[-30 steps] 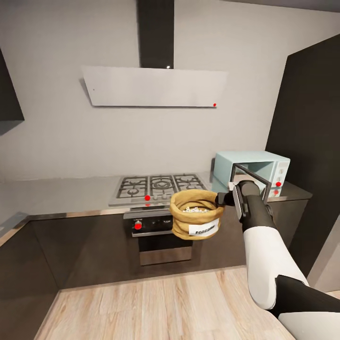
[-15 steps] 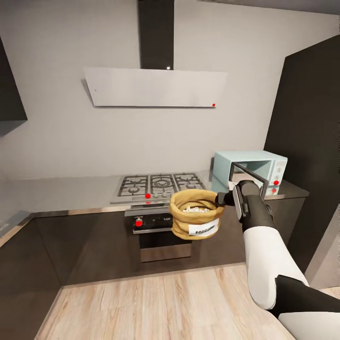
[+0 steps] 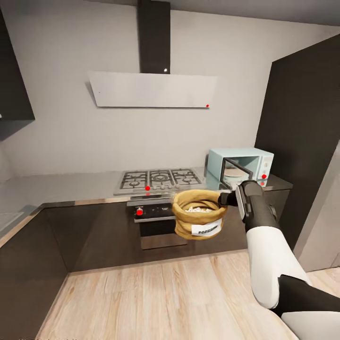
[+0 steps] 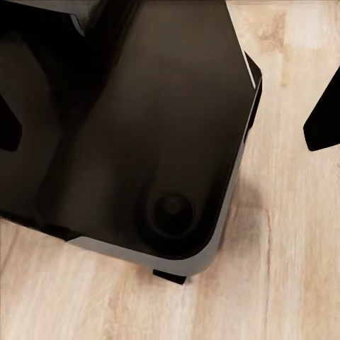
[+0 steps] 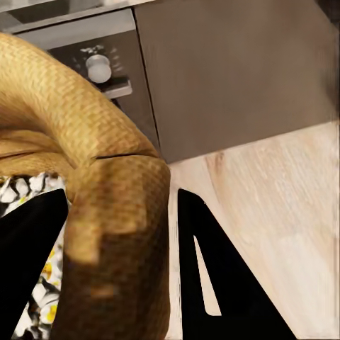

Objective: In the kitchen, take the popcorn bag from the countertop, put it into the microwave, and heat it until the popcorn is cooked so the cooked popcorn ends up inside the bag.

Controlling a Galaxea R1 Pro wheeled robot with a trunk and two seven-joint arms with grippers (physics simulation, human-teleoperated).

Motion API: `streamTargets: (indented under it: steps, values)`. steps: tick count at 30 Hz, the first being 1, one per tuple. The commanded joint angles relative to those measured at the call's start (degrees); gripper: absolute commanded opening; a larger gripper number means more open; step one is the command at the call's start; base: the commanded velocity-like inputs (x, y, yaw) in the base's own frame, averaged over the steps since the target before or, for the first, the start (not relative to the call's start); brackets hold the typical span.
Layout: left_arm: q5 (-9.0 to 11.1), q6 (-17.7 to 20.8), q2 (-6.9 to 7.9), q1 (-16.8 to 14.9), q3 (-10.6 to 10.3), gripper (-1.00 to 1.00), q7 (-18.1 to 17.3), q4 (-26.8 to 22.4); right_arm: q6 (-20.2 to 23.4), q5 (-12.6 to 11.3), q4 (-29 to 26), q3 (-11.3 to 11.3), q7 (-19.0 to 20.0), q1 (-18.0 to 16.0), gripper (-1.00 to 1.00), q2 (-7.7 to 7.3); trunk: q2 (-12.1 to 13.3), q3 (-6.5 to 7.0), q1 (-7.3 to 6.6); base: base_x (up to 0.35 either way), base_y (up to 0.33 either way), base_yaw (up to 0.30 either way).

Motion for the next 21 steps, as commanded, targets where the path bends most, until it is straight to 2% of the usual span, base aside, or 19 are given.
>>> streamTargets:
  steps: [1, 15, 21]
  values:
    - [0.18, -0.08, 0.01, 0.01, 0.03, 1.0, 0.02, -0.06, 0.15, 0.57, -0.05, -0.23, 0.58, -0.06, -1.0, 0.07, -0.06, -0.07, -0.03, -0.3, 0.0, -0.226]
    - [0.61, -0.08, 0.1, 0.01, 0.2, 1.0, 0.02, -0.06, 0.15, 0.58, -0.05, -0.23, 0.5, -0.05, -1.0, -0.47, -0.06, -0.07, -0.03, -0.019, 0.0, -0.241]
    - [0.1, -0.16, 0.01, 0.02, -0.06, 1.0, 0.02, -0.14, 0.15, 0.58, -0.05, -0.23, 0.54, -0.04, -1.0, -0.48, -0.06, -0.07, -0.03, 0.0, 0.0, -0.242]
